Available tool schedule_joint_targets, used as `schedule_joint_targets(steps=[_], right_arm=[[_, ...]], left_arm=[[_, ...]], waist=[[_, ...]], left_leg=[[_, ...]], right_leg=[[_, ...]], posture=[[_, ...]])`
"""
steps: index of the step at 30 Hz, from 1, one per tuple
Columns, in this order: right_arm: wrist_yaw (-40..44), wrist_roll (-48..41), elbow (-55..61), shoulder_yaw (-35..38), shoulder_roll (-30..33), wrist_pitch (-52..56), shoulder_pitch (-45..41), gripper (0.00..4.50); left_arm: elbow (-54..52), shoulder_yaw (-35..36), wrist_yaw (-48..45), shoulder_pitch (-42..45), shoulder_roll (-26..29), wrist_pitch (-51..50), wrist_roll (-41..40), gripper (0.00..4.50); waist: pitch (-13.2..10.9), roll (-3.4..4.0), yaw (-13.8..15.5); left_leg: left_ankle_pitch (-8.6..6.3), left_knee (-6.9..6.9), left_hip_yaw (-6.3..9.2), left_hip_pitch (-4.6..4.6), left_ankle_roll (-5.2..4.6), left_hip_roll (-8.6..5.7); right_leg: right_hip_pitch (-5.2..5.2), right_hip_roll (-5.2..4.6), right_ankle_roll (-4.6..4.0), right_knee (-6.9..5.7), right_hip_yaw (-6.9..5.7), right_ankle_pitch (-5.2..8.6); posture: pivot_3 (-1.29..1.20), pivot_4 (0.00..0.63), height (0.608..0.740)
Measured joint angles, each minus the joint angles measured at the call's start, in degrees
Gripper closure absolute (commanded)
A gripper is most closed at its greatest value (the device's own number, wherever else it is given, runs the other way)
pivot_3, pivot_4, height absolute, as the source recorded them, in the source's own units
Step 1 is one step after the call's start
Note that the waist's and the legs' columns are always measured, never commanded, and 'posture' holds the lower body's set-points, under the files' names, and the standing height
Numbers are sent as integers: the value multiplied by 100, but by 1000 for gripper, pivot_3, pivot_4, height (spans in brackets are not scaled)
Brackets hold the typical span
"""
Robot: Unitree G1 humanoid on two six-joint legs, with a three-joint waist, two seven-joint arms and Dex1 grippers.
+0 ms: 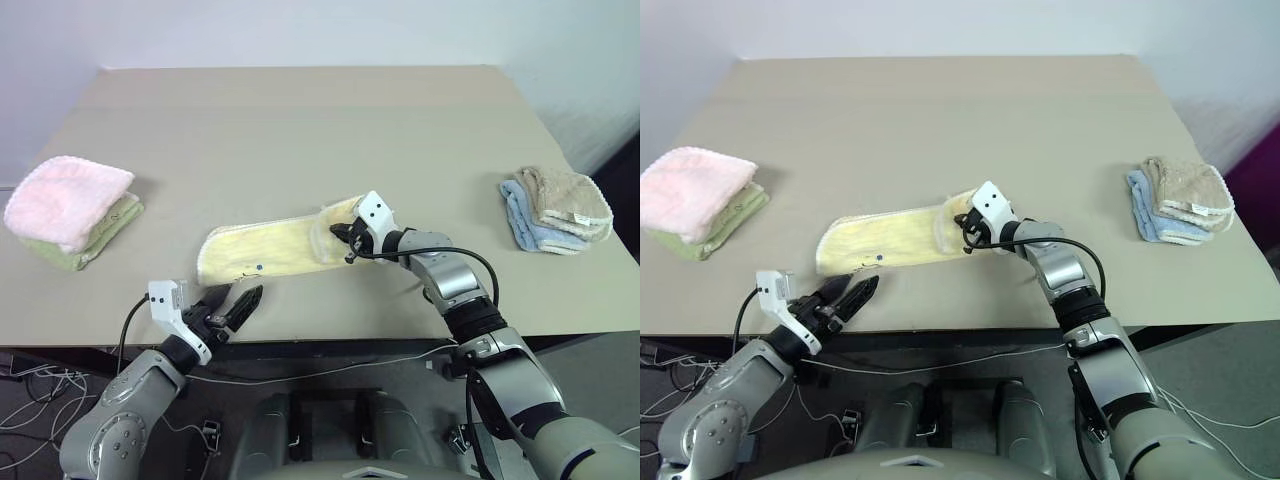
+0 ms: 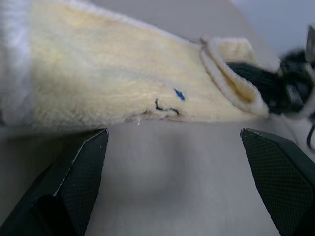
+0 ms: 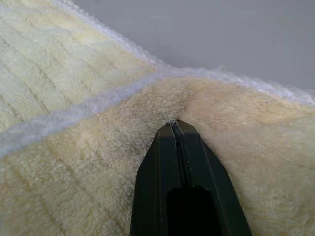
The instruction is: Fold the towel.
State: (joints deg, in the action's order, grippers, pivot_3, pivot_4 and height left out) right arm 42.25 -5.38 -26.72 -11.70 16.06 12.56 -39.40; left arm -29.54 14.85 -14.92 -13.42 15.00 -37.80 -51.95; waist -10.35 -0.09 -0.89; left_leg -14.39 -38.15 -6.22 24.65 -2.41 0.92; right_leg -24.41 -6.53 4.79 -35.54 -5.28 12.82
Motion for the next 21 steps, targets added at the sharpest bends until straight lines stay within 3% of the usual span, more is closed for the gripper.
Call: schedule_joint_targets(steps=[9, 20, 21], right_arm=[[306, -408, 909, 608, 537, 116, 30, 4493], [194, -450, 1134, 799, 668, 239, 35, 4493], [183, -450, 1148, 799, 668, 248, 39, 4500]], left_arm=[[115, 438, 1748, 286, -888, -183, -2021, 0], [720, 637, 3162, 1169, -1041, 124, -2748, 0], [744, 638, 3204, 1203, -1042, 153, -2759, 177]], waist=[[0, -1, 23], [3, 2, 23], [3, 2, 23]], left_leg=[[-2, -1, 4, 1, -2, -4], [0, -2, 3, -15, -1, -4], [0, -2, 3, -15, -1, -4]], right_leg=[[1, -19, -1, 1, -1, 0], [16, -4, -2, -2, -2, 0], [16, -4, -2, -2, -1, 0]], posture=[[0, 150, 740], [0, 150, 740], [0, 150, 740]])
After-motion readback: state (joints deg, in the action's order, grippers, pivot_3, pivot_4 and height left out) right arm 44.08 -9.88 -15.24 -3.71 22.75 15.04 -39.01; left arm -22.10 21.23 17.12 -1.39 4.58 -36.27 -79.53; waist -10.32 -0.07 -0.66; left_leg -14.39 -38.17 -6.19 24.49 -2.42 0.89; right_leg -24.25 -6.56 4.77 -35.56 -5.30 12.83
